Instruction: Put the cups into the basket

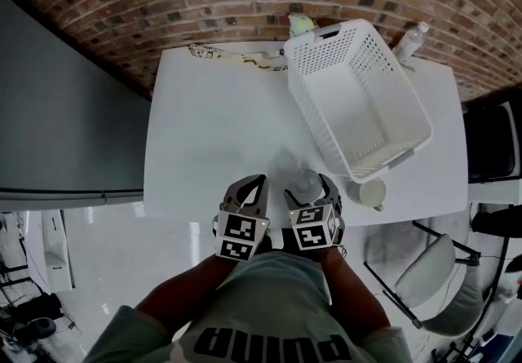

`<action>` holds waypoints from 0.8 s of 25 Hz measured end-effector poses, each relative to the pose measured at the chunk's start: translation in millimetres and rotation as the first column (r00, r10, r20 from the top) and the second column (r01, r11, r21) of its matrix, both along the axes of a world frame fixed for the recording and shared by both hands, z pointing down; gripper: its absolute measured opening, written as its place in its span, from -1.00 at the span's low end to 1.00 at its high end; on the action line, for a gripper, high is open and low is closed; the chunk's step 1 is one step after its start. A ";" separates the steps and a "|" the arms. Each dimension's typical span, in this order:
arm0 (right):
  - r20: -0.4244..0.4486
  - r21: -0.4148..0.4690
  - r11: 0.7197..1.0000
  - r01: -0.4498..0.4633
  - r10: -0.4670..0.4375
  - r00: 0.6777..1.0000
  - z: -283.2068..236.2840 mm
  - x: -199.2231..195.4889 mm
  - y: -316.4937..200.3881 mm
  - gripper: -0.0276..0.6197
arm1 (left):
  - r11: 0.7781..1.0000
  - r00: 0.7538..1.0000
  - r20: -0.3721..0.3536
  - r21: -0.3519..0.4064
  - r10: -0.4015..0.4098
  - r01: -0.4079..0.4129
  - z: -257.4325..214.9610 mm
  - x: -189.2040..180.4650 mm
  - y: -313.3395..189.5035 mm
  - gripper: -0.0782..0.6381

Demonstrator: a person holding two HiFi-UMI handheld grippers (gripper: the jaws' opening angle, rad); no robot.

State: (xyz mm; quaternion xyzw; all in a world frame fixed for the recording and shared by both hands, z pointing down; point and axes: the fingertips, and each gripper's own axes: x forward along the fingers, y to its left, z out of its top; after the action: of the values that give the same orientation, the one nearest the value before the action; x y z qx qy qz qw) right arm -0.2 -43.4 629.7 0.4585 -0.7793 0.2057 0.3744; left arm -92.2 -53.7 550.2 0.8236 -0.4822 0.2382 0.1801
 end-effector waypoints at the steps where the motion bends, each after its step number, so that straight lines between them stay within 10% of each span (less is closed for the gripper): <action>1: 0.000 0.001 1.000 0.001 -0.001 1.000 0.6 -0.4 1.5 0.31 | 1.000 1.000 0.000 0.001 0.001 -0.001 -0.3 -0.5 0.6 -0.77; 20: 0.144 0.107 0.993 -0.043 0.027 0.989 -116.2 -2.9 23.2 0.31 | 1.000 1.000 -0.028 0.019 0.001 -0.001 -39.0 -6.1 13.9 -0.77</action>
State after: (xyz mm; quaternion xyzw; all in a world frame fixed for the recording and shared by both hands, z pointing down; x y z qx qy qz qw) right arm -3.0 -20.1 513.5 0.4760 -0.8060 0.2014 0.2886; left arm -98.3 -39.8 511.3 0.8287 -0.4816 0.2223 0.1788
